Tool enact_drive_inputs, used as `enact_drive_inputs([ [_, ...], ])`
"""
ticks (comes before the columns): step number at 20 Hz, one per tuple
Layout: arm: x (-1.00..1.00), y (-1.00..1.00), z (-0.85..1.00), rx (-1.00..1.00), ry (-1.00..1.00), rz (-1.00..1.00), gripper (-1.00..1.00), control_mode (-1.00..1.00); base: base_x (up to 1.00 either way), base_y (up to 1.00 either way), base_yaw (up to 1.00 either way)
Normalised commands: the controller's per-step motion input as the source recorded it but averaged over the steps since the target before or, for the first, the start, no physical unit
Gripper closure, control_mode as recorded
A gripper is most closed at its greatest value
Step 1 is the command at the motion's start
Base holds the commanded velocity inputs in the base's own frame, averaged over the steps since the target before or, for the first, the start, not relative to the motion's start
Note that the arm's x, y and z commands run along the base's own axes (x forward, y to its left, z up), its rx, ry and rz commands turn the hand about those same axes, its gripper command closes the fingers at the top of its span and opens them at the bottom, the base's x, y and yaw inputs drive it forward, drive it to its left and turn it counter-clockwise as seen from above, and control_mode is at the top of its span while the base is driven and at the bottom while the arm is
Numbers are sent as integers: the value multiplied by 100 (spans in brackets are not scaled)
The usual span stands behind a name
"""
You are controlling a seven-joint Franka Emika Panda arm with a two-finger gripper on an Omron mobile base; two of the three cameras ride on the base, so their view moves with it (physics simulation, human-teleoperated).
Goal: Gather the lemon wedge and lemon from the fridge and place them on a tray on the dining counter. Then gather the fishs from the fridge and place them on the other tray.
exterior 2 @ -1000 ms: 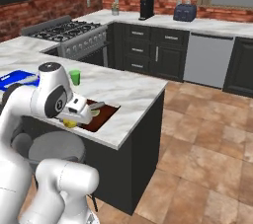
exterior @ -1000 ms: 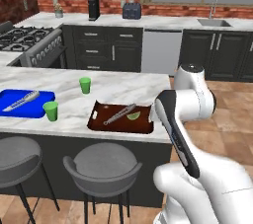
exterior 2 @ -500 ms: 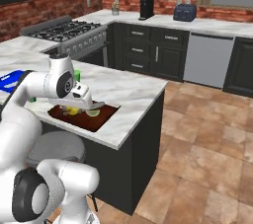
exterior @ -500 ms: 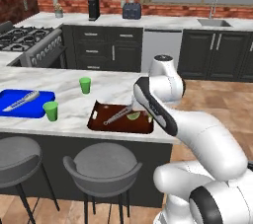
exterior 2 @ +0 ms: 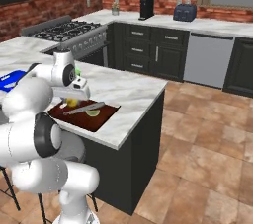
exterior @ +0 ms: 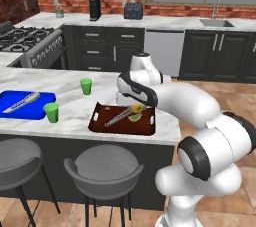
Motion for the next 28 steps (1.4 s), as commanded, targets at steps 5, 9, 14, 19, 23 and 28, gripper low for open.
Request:
enact_drive_inputs([
  [5,59,36,-39,0,0,0,100,-100,0,0,0],
  [9,58,30,-40,0,0,0,100,-100,0,0,0],
  [14,52,22,-35,0,0,0,100,-100,0,0,0],
  [19,43,7,-33,-2,-1,0,100,-100,0,0,0],
  [23,22,0,-34,-3,0,-3,100,-100,0,0,0],
  [28,19,0,-18,0,0,-3,100,-100,0,0,0],
])
